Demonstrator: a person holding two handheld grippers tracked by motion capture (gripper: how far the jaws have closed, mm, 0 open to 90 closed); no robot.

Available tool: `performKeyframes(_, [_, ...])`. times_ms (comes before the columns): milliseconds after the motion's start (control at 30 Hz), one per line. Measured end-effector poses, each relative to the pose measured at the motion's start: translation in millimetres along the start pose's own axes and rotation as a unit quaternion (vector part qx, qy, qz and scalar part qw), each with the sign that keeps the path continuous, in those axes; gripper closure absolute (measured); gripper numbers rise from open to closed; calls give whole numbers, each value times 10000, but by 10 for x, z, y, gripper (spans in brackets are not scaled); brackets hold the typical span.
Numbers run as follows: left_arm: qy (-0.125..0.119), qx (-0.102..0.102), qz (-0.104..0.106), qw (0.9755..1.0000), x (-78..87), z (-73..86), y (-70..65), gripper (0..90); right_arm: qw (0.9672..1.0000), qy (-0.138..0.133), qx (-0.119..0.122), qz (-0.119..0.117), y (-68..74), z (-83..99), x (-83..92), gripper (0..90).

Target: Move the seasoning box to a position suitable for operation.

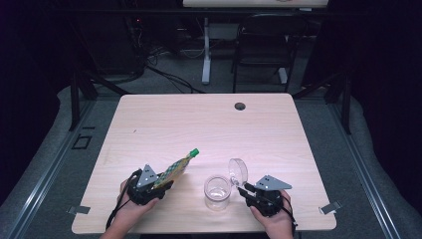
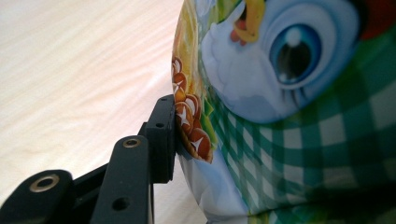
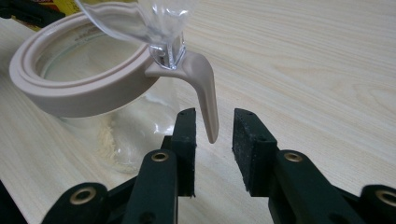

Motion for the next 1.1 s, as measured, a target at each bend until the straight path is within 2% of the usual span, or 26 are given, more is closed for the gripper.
performKeyframes(33, [0, 0, 0, 10000, 0, 0, 0, 567, 10000, 0, 0, 0, 0, 0, 0, 703])
performKeyframes(67, [47, -176, -165, 9997, 25, -18, 15, 566, 10000, -67, -10, 17, 1, -19, 33, 698])
performKeyframes(133, [103, -332, -300, 9989, 44, -30, 21, 566, 9999, -117, -3, 49, 4, -40, 73, 687])
performKeyframes(300, [167, -607, -461, 9970, 68, -62, 1, 566, 9994, 6, 280, 217, -12, -66, 140, 678])
performKeyframes(367, [172, -671, -502, 9963, 72, -70, -5, 566, 9992, 15, 303, 248, -22, -82, 151, 680])
performKeyframes(533, [227, -946, -669, 9930, 95, -106, -42, 567, 9990, 121, 307, 310, -46, -172, 210, 682])
performKeyframes(567, [234, -979, -702, 9924, 97, -108, -49, 567, 9988, 131, 333, 341, -51, -171, 230, 681])
performKeyframes(800, [312, -1191, -899, 9883, 114, -126, -61, 567, 9995, -30, 46, 316, -39, -111, 390, 691])
performKeyframes(900, [342, -1207, -941, 9876, 110, -122, -60, 567, 9996, -48, 40, 289, -12, -89, 417, 697])
performKeyframes(933, [349, -1228, -969, 9871, 107, -120, -59, 567, 9997, -39, 99, 213, 27, -81, 443, 694])
performKeyframes(1000, [421, -1306, -1048, 9850, 107, -115, -54, 567, 9998, -27, 149, 156, 70, -89, 468, 681])
performKeyframes(1067, [505, -1460, -1195, 9807, 112, -117, -48, 567, 9997, -50, 214, 119, 111, -104, 485, 677])
performKeyframes(1100, [505, -1460, -1195, 9807, 112, -117, -48, 567, 9997, -50, 214, 119, 111, -104, 485, 677])
Point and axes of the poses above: each handheld gripper's, and its own axes: x roughly backward along the jaws, z roughly out of its underside, y roughly to its left, the point moved 9 cm from there along -x, roughly forward along the jaws, and after that the axes turned 10 degrees about z, right-handed, at the moved point
